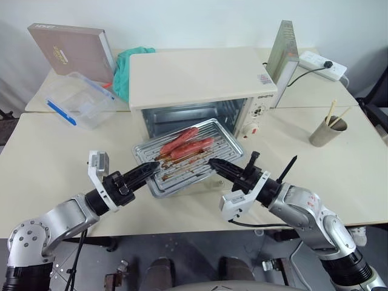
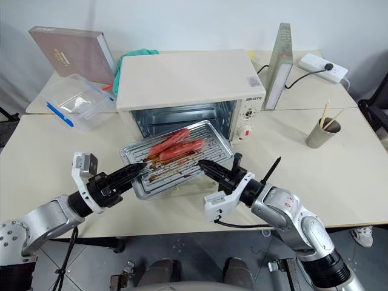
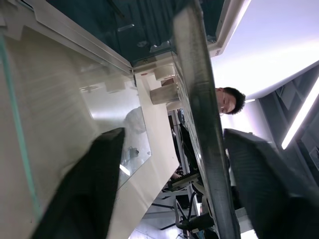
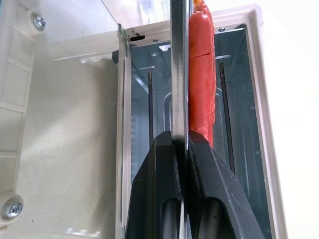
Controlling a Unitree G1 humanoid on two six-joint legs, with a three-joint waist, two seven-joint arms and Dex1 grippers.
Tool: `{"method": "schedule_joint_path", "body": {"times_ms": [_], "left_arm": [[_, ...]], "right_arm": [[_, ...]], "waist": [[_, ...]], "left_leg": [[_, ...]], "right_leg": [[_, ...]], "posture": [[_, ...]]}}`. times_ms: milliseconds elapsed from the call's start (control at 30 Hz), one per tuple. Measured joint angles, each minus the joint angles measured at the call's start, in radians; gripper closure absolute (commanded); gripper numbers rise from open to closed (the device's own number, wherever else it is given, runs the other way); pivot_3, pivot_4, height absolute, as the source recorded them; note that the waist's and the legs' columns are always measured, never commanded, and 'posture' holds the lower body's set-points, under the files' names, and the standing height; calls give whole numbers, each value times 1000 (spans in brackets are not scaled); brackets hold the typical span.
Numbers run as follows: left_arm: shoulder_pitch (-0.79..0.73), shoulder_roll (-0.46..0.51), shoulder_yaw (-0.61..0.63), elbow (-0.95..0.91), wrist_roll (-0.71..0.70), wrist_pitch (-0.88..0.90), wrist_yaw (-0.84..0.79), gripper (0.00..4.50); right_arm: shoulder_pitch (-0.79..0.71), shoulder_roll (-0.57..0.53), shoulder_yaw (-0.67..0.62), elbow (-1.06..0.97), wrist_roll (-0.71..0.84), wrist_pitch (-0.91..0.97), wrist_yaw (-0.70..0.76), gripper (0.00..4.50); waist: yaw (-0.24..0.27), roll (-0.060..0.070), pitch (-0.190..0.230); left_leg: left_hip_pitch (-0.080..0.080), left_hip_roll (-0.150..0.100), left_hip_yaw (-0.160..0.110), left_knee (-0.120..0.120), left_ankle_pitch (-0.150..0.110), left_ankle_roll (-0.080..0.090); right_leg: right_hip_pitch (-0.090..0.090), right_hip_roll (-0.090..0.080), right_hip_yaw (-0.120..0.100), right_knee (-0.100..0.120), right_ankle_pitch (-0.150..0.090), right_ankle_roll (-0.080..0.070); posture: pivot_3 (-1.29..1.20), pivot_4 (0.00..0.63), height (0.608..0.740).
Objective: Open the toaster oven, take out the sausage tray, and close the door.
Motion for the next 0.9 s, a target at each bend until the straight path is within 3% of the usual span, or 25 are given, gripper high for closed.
{"method": "schedule_joint_path", "body": {"times_ms": [167,233,667,900], "left_arm": [[-17,-10,0,1,-10,2,1,4012],[-17,-14,0,4,-20,6,4,4457],[-17,-72,3,28,-28,27,73,4486],[-21,-124,12,36,-18,30,128,4500]], "right_arm": [[0,0,0,0,-2,1,13,4500],[0,-4,-1,0,-8,-3,17,4500],[-4,-17,-4,0,-6,-6,51,4500],[-33,-25,-24,-3,26,-18,56,2278]], "waist": [[0,0,0],[0,0,0],[0,0,0],[0,0,0]], "left_leg": [[0,0,0,0,0,0],[0,0,0,0,0,0],[0,0,0,0,0,0],[0,0,0,0,0,0]], "right_leg": [[0,0,0,0,0,0],[0,0,0,0,0,0],[0,0,0,0,0,0],[0,0,0,0,0,0]], "posture": [[0,150,740],[0,150,740],[0,150,740],[0,150,740]]}}
